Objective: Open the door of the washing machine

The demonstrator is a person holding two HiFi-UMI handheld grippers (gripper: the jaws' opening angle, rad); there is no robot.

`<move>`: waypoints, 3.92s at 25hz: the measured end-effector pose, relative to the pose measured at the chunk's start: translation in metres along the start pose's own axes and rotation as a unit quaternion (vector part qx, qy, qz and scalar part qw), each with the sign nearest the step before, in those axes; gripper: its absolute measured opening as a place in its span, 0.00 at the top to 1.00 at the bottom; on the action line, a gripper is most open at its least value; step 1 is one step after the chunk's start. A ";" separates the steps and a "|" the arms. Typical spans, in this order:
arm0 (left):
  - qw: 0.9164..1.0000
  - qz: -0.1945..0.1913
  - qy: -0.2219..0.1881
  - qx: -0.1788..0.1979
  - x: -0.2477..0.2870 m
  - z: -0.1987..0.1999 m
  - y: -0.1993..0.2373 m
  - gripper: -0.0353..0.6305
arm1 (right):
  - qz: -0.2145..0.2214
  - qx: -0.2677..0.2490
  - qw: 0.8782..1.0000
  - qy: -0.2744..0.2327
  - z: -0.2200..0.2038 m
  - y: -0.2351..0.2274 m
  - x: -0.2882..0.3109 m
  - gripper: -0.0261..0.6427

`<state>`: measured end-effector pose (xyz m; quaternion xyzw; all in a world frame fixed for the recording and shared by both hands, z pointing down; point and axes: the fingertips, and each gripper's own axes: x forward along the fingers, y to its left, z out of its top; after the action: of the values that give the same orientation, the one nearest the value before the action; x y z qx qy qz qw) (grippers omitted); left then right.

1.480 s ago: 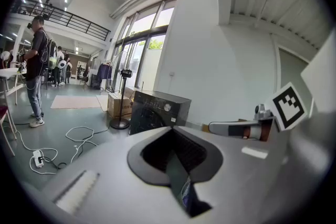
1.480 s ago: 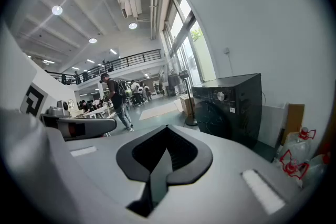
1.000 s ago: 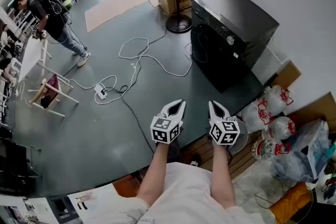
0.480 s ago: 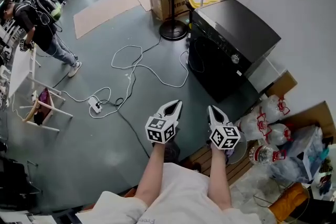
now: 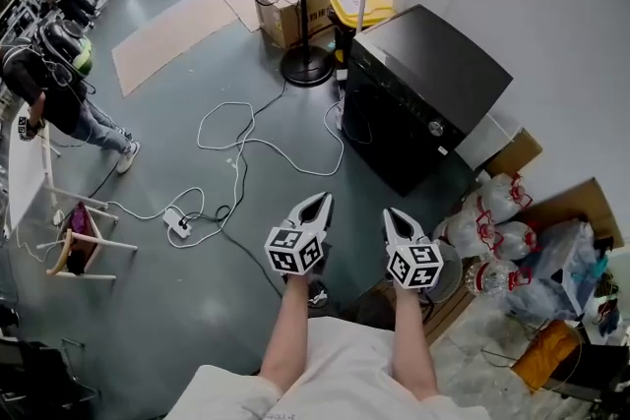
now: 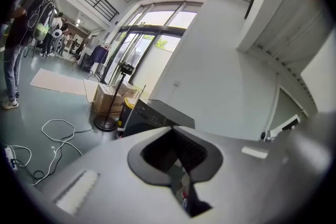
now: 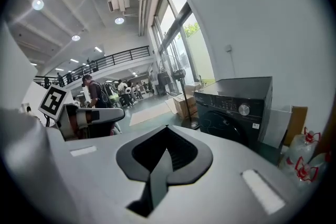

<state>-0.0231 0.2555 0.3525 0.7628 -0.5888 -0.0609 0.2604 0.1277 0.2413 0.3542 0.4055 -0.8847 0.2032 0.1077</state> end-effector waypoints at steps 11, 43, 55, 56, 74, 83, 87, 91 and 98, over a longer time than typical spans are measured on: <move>0.999 0.018 0.033 0.038 0.040 0.006 0.054 0.86 | 0.007 0.027 1.000 0.011 0.006 -0.034 0.089 0.96; 0.974 -0.078 0.168 0.130 0.366 0.086 0.161 0.86 | -0.033 0.003 0.998 0.060 0.110 -0.206 0.350 0.96; 0.956 -0.170 0.224 0.081 0.473 0.051 0.280 0.86 | -0.128 -0.129 0.959 0.218 0.068 -0.228 0.475 0.96; 0.955 -0.173 0.229 0.078 0.480 0.045 0.288 0.86 | -0.141 -0.126 0.957 0.219 0.062 -0.231 0.485 0.96; 0.921 -0.258 0.262 0.129 0.566 -0.072 0.361 0.86 | -0.142 -0.306 0.891 0.304 -0.041 -0.266 0.616 0.84; 0.860 -0.350 0.294 0.227 0.599 -0.114 0.356 0.81 | -0.093 -0.417 0.815 0.392 -0.061 -0.261 0.630 0.78; 0.833 -0.380 0.306 0.261 0.610 -0.128 0.352 0.74 | -0.103 -0.431 0.783 0.437 -0.061 -0.267 0.638 0.78; 0.798 -0.420 0.315 0.296 0.615 -0.147 0.348 0.66 | -0.104 -0.440 0.750 0.482 -0.072 -0.269 0.648 0.76; 0.757 -0.456 0.332 0.329 0.619 -0.162 0.335 0.64 | -0.098 -0.420 0.742 0.513 -0.097 -0.277 0.648 0.76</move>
<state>-0.0635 -0.3243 0.7810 0.9520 -0.0311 0.2821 0.1145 -0.0786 -0.3155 0.7464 0.2382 -0.6465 -0.0232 0.7244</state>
